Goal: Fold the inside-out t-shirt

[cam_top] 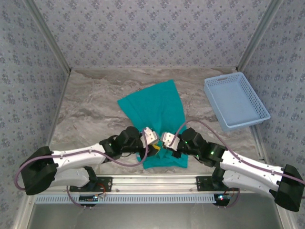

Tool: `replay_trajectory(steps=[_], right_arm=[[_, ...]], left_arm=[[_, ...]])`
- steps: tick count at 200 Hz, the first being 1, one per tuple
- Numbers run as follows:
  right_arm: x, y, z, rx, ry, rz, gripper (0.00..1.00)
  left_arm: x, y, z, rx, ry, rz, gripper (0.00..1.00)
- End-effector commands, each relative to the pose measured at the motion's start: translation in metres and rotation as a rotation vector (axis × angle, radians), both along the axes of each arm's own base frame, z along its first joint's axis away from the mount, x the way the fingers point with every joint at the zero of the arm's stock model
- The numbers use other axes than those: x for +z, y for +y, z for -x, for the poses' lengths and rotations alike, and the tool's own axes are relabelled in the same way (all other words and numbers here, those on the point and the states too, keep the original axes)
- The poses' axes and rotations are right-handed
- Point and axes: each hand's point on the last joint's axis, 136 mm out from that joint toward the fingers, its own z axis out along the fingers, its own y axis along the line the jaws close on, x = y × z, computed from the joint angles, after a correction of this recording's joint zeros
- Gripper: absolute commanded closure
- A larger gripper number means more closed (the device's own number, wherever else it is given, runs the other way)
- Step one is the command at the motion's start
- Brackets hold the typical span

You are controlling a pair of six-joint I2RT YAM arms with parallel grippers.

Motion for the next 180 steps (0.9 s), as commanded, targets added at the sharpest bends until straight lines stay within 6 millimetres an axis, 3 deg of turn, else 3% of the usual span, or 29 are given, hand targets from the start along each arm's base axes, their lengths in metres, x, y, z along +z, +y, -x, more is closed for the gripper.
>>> replay_trajectory(steps=[1,43,83,109,156,180], right_arm=[[0.014,-0.005,-0.011,-0.053,-0.04,0.015,1.0],[0.012,-0.008,-0.015,-0.054,-0.088,0.092,1.0],[0.008,-0.003,-0.009,-0.05,-0.021,0.062,0.63],[0.003,0.009,0.023,0.125,0.064,0.016,0.5],[0.003,0.012,0.026,0.129,0.062,-0.054,0.39],[-0.012,0.012,0.02,0.085,0.098,-0.034,0.39]], left_arm=[[0.005,0.01,0.01,-0.067,-0.028,0.012,0.98],[-0.001,0.024,0.012,-0.072,-0.016,-0.026,1.0],[0.004,0.023,0.011,-0.095,0.017,0.022,1.0],[0.003,0.023,0.011,-0.105,0.042,0.014,1.0],[-0.002,0.019,0.013,-0.135,0.07,-0.005,1.0],[0.0,0.019,0.014,-0.141,0.071,-0.001,1.0]])
